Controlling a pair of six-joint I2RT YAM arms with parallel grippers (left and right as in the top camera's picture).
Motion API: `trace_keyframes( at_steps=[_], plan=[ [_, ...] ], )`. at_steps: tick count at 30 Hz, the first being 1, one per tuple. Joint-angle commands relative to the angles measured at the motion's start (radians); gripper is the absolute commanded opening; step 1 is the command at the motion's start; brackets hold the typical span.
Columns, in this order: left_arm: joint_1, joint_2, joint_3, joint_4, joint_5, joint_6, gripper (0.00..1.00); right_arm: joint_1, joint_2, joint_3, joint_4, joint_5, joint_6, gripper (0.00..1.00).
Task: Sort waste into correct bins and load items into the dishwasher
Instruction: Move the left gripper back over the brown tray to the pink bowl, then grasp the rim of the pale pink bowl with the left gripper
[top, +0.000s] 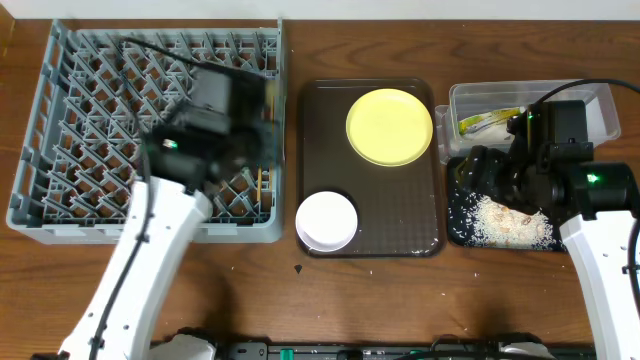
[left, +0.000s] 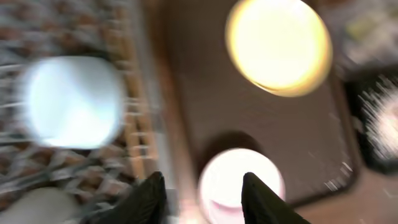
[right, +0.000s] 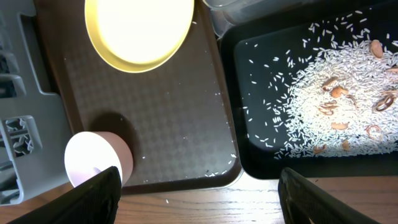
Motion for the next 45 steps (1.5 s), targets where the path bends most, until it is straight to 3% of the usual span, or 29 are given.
trace_keyframes(
  at_steps=[1, 3, 5, 9, 13, 25, 30, 36, 45],
  plan=[
    [-0.140, 0.066, -0.079, 0.003, 0.023, -0.081, 0.34, -0.005, 0.001, -0.004, 0.002, -0.005, 0.011, 0.79],
    [-0.194, 0.104, -0.122, 0.029, 0.010, -0.130, 0.24, -0.005, 0.001, -0.004, -0.001, -0.005, 0.011, 0.79],
    [-0.231, 0.149, -0.162, 0.071, -0.011, -0.185, 0.19, -0.005, 0.002, -0.004, -0.005, -0.005, 0.011, 0.79],
    [-0.299, 0.293, -0.185, 0.164, 0.035, -0.209, 0.29, -0.005, 0.002, -0.005, -0.004, -0.005, 0.011, 0.80],
    [-0.379, 0.410, -0.185, 0.187, 0.010, -0.238, 0.29, -0.005, 0.002, -0.005, -0.006, -0.005, 0.011, 0.80],
    [-0.488, 0.421, -0.172, 0.327, 0.106, -0.256, 0.28, -0.005, 0.009, -0.005, 0.010, -0.005, 0.011, 0.80],
    [-0.473, 0.375, -0.092, 0.179, 0.024, -0.249, 0.30, -0.005, 0.014, -0.005, 0.010, -0.005, 0.011, 0.80],
    [-0.406, 0.308, -0.065, 0.006, -0.224, -0.253, 0.49, -0.005, 0.014, -0.005, 0.010, -0.005, 0.011, 0.80],
    [-0.282, 0.420, -0.175, 0.082, -0.206, -0.252, 0.50, -0.005, 0.014, -0.005, 0.010, -0.005, 0.012, 0.80]
  ],
)
